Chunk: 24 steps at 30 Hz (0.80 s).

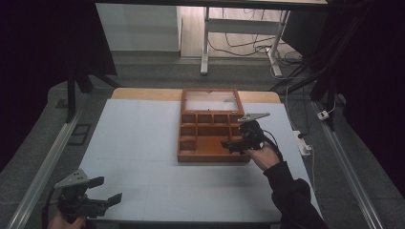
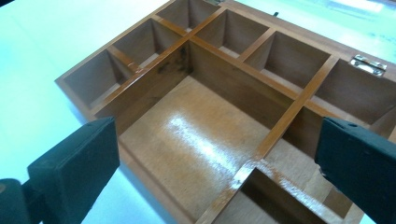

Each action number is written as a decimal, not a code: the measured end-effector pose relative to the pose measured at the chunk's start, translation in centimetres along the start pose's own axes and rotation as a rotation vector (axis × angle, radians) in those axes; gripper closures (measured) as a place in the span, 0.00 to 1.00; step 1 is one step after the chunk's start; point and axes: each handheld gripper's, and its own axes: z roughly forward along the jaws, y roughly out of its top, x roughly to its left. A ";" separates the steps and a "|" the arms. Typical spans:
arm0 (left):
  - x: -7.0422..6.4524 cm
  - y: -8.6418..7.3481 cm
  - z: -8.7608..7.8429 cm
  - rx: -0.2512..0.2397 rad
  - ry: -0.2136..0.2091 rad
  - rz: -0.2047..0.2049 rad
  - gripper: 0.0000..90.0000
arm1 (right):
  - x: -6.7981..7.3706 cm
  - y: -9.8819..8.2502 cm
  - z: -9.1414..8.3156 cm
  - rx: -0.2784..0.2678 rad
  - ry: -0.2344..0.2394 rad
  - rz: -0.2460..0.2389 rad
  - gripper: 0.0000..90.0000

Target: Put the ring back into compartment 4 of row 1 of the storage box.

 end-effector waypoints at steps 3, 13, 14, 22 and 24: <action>0.0 0.0 0.0 -0.003 -0.001 0.000 0.02 | 0.4 -0.4 -0.3 0.003 -0.001 -0.005 0.00; 0.0 -0.1 -0.1 -0.005 -0.002 -0.004 0.02 | 1.5 -2.0 -1.7 0.007 -0.003 -0.011 0.00; 0.0 -0.1 -0.1 -0.004 -0.002 -0.003 0.02 | 1.7 -2.2 -1.9 0.003 -0.006 -0.013 0.00; 0.0 -0.1 -0.1 -0.005 -0.002 -0.003 0.02 | 2.8 -3.7 -3.9 -0.015 -0.004 -0.022 0.00; 0.0 -0.1 -0.1 -0.006 -0.002 -0.003 0.02 | 2.9 -4.1 -4.3 -0.020 -0.009 -0.018 0.00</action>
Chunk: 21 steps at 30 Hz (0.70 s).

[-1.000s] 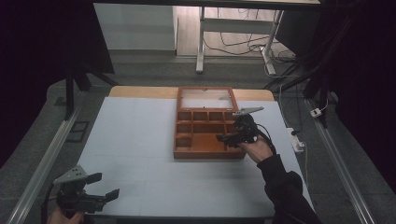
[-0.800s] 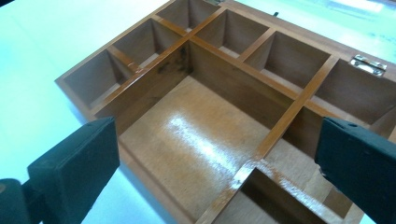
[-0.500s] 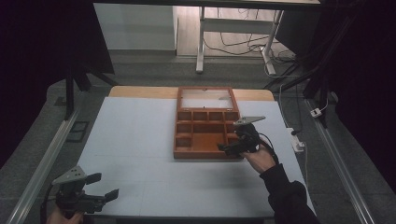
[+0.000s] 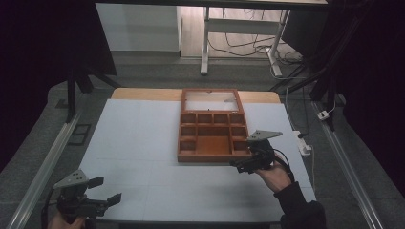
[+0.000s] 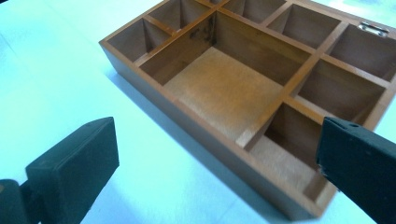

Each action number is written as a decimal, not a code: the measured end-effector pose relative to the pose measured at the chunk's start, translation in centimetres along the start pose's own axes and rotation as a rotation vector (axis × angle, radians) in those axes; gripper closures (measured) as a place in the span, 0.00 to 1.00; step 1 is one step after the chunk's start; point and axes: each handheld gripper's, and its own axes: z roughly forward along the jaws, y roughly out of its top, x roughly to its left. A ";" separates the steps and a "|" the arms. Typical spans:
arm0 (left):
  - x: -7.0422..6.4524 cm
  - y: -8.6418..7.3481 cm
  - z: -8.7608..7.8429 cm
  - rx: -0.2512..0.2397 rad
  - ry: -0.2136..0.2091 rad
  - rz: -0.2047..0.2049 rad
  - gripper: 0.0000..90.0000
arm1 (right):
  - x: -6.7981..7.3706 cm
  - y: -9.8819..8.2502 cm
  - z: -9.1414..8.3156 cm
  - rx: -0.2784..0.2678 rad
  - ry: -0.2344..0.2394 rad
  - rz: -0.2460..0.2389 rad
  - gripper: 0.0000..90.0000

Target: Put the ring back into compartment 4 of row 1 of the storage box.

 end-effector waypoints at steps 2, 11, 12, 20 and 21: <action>0.0 0.0 0.0 -0.001 -0.001 -0.001 0.02 | 0.1 -0.5 -0.5 -0.002 -0.005 0.005 0.00; 0.0 0.0 0.0 -0.002 -0.005 -0.003 0.02 | 0.2 -2.9 -2.5 0.001 -0.036 0.024 0.00; 0.0 0.0 0.0 -0.002 -0.005 -0.004 0.02 | 0.2 -3.1 -2.7 0.001 -0.041 0.026 0.00; 0.0 0.0 0.0 -0.002 -0.005 -0.005 0.02 | 0.4 -5.0 -4.3 0.015 -0.074 0.033 0.00; 0.1 0.0 0.0 -0.003 -0.006 -0.005 0.02 | 0.5 -5.2 -4.5 0.015 -0.079 0.033 0.00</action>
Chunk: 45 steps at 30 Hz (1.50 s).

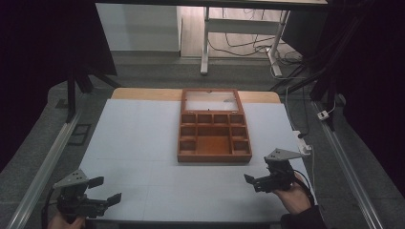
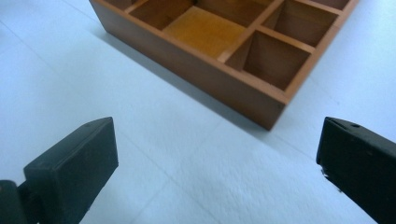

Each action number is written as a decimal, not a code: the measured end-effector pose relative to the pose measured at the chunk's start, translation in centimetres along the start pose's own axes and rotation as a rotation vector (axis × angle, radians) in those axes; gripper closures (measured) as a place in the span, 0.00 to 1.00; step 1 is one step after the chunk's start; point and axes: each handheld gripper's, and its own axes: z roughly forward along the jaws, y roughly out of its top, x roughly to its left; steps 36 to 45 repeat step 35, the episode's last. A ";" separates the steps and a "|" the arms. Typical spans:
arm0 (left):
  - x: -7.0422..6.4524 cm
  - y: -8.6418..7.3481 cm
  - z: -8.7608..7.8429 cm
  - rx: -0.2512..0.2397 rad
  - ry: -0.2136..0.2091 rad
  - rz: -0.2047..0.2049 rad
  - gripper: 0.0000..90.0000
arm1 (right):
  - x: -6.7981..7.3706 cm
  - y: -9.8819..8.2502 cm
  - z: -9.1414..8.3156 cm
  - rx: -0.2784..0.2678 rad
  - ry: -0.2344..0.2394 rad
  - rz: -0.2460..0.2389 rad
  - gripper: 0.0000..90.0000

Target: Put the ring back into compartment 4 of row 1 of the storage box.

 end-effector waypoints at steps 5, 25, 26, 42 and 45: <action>0.0 0.0 0.0 0.000 0.000 -0.001 0.02 | -0.1 -1.1 -1.2 0.000 -0.033 0.009 0.00; 0.1 0.0 0.0 -0.002 0.000 -0.008 0.02 | -1.3 -4.8 -4.6 0.012 -0.105 0.120 0.00; 0.1 0.0 0.0 -0.002 0.001 -0.008 0.02 | -1.2 -4.9 -4.7 0.007 -0.103 0.128 0.00; 0.2 0.1 0.1 -0.004 -0.016 -0.014 0.01 | -0.9 -5.4 -5.2 0.054 -0.122 0.117 0.00; 0.2 0.1 0.1 -0.004 -0.016 -0.014 0.01 | -0.9 -5.4 -5.2 0.054 -0.122 0.117 0.00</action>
